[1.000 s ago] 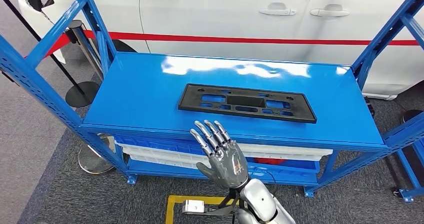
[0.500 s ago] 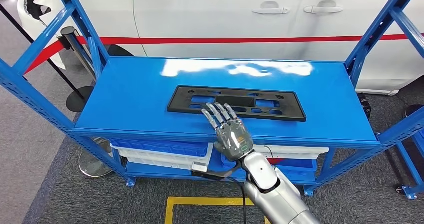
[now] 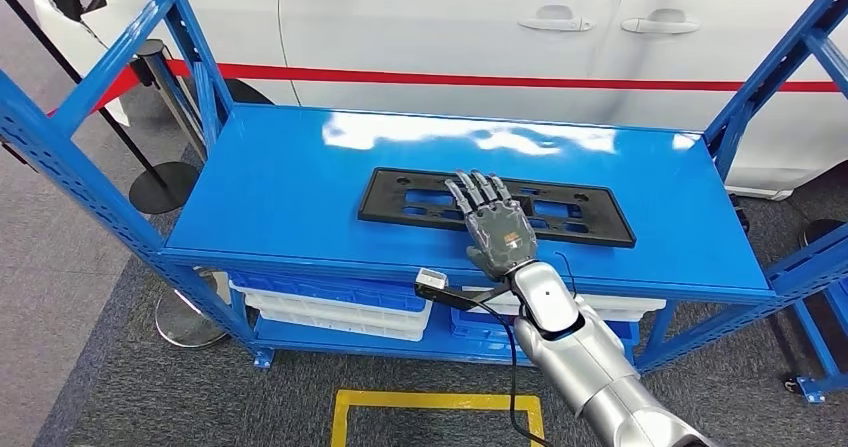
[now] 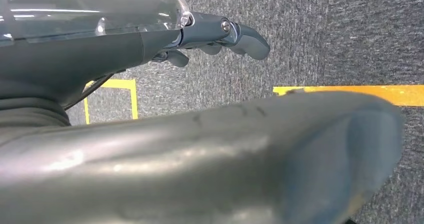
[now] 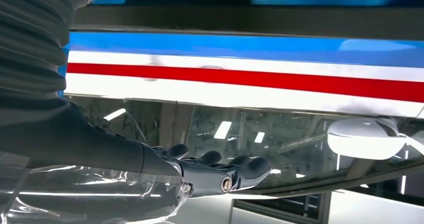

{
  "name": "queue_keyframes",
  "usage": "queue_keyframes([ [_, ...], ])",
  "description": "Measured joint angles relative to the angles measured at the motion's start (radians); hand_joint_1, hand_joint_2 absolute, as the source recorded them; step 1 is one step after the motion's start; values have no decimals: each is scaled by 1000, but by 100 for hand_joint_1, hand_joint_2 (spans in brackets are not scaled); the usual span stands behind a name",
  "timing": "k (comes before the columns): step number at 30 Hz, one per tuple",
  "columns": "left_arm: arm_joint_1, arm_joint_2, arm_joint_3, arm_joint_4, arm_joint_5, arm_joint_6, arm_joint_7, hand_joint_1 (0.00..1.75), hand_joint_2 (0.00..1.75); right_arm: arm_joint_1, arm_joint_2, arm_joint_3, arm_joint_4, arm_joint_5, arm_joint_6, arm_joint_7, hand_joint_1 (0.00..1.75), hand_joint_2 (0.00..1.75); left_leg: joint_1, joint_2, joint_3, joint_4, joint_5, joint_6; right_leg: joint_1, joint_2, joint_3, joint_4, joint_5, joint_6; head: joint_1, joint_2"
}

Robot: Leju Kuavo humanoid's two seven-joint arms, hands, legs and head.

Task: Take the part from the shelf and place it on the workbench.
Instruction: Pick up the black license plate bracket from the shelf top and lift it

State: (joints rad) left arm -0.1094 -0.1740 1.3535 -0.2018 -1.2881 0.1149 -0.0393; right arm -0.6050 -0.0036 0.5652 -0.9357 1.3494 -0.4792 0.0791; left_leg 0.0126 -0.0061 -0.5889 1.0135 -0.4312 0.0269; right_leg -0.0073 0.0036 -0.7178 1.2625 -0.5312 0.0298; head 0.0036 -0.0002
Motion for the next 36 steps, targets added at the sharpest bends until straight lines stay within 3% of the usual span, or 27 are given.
queue_keyframes([
  [2, -1, -1, 0, 0, 0, -1, 0, 0, 0, -14, -3, -5, 7, 0, 17, 1, 0, 175, -1, -1, 1, 2, -3, -4, 2, 0, 62, -136, 70, -9, 0, 0],
  [4, -2, -2, 0, 1, 2, -1, 0, 0, 0, -32, -3, -10, 16, 2, 47, 9, 0, 175, -5, -1, 0, 4, -5, -11, 6, 0, 105, -231, 101, -18, -1, 0],
  [7, -2, -2, 0, 1, 9, -1, -2, 0, 0, -53, -5, -14, 33, 10, 91, 20, 0, 175, -6, 0, -1, 2, -7, -26, 8, 1, 110, -249, 103, -31, -1, 0],
  [9, -2, -2, 0, 1, 16, 0, -5, 0, 0, -69, -5, -15, 44, 13, 116, 24, 0, 175, -5, 0, -13, 32, -29, -35, 3, -1, 114, -256, 108, -43, -3, 0],
  [12, -2, -1, 2, 1, 23, 2, -11, 0, 0, -87, -5, -15, 62, 15, 151, 30, 0, 175, -2, 1, -98, 213, -117, -44, 3, -3, 115, -258, 107, -54, -6, 0],
  [13, -1, -1, 2, 1, 26, 2, -14, 0, 0, -89, -5, -15, 68, 15, 161, 31, 0, 175, -2, 1, -125, 268, -134, -46, 4, -3, 115, -257, 106, -55, -6, 0],
  [14, 0, 0, 2, 1, 29, 2, -16, 0, 0, -91, -5, -15, 74, 15, 170, 31, 0, 175, -2, 1, -138, 290, -131, -47, 5, -3, 116, -256, 105, -55, -6, 0],
  [15, 1, 0, 3, 1, 30, 2, -18, 0, 0, -94, -4, -15, 80, 13, 178, 30, 0, 175, -2, 1, -131, 271, -109, -47, 5, -3, 116, -254, 104, -55, -6, 0],
  [17, 0, 3, 3, 1, 32, 2, -21, 0, 0, -102, -4, -15, 88, 5, 194, 27, 0, 175, -2, 2, -72, 141, -41, -41, 4, -2, 116, -246, 99, -52, -6, 0],
  [19, -1, 5, 3, 1, 34, 3, -24, 0, 0, -113, -5, -15, 95, -7, 210, 21, 0, 175, -5, 2, -21, 35, -6, -32, 8, 0, 114, -238, 94, -45, -6, 0],
  [22, -1, 6, 4, 1, 39, 4, -26, 0, 0, -121, -5, -15, 103, -23, 229, 12, 0, 175, -7, 1, -12, 13, -2, -19, 10, 0, 112, -239, 94, -31, -5, 0],
  [24, -1, 8, 4, 1, 42, 5, -29, 0, 0, -127, -5, -15, 109, -32, 240, 10, 0, 175, -2, 1, -9, 2, 5, -8, 9, 0, 103, -219, 77, -20, -3, 0],
  [27, -1, 10, 4, 1, 43, 4, -36, 0, 0, -132, -6, -15, 123, -43, 259, 13, 0, 175, 1, 2, -7, -6, 10, 1, 2, 0, 27, -57, -9, -6, 2, 0],
  [28, -1, 11, 4, 1, 42, 3, -37, 0, 0, -130, -6, -15, 127, -47, 265, 15, 0, 175, 1, 2, -7, -6, 10, 1, 0, 0, -2, 0, -28, -2, 2, 0],
  [29, 0, 11, 4, 1, 42, 1, -38, 0, 0, -127, -8, -15, 132, -51, 273, 17, 0, 175, 1, 1, -8, -5, 10, 1, -3, 0, -18, 29, -30, 0, 2, 0],
  [30, 0, 12, 4, 1, 41, -1, -39, 0, 0, -125, -9, -15, 135, -56, 280, 19, 0, 175, 1, 1, -7, -4, 9, 0, -5, -1, -16, 19, -13, 1, 2, 0],
  [31, 0, 12, 4, 1, 40, -3, -39, 0, 0, -125, -10, -15, 137, -60, 287, 21, 0, 175, 1, 0, -7, -2, 8, -2, -7, -2, 6, -28, 20, 1, 3, 0],
  [33, -1, 12, 4, 1, 39, -5, -41, 0, 0, -128, -14, -15, 138, -67, 299, 26, 0, 175, -1, -1, -8, 3, 3, -9, -6, -3, 73, -165, 81, -3, 3, 0],
  [34, -1, 12, 4, 1, 38, -6, -41, 0, 0, -129, -15, -15, 138, -69, 305, 29, 0, 175, -2, -1, -8, 5, 1, -14, -5, -3, 96, -212, 96, -7, 2, 0],
  [36, -1, 14, 4, 1, 38, -7, -44, 0, 0, -128, -17, -15, 139, -74, 316, 33, 0, 175, -4, -1, -8, 4, 0, -25, 1, -1, 106, -239, 97, -17, 1, 0],
])
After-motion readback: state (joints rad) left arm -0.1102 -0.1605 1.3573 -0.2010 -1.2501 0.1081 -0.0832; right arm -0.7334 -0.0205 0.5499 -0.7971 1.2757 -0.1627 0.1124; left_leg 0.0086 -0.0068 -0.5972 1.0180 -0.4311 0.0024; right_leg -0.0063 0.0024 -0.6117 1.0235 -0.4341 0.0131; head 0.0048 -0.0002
